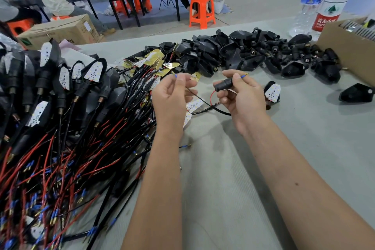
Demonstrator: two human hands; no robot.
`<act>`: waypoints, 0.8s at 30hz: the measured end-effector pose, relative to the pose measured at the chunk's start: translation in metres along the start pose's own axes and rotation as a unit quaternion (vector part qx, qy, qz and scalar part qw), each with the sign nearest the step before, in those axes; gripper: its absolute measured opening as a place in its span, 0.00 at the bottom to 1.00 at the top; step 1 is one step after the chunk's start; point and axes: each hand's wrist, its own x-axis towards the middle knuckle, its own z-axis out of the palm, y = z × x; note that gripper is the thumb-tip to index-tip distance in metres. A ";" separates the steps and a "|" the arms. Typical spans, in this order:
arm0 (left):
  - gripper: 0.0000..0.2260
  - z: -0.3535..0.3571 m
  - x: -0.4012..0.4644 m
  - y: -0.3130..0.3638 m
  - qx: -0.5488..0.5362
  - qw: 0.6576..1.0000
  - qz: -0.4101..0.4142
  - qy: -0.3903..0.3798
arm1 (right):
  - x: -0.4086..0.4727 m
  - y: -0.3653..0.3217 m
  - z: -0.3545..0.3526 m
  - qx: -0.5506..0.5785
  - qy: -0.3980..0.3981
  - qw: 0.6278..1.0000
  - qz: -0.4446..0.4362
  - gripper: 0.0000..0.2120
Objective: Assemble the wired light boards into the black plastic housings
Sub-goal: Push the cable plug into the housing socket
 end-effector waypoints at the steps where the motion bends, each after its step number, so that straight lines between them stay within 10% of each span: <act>1: 0.10 -0.001 0.000 0.001 -0.023 1.000 0.000 0.014 | 0.001 0.000 -0.001 0.002 0.009 1.000 -0.002 0.14; 8: 0.07 -0.006 0.002 0.001 -0.126 0.987 -0.024 0.101 | 0.001 -0.001 0.001 0.014 0.022 1.000 -0.007 0.15; 16: 0.09 -0.001 -0.003 -0.008 0.087 0.991 0.023 -0.100 | -0.002 0.000 0.000 -0.001 0.004 1.000 -0.017 0.15; 24: 0.10 0.010 -0.003 -0.008 0.116 0.985 0.029 -0.122 | 0.001 0.001 -0.001 0.018 -0.007 1.000 0.005 0.15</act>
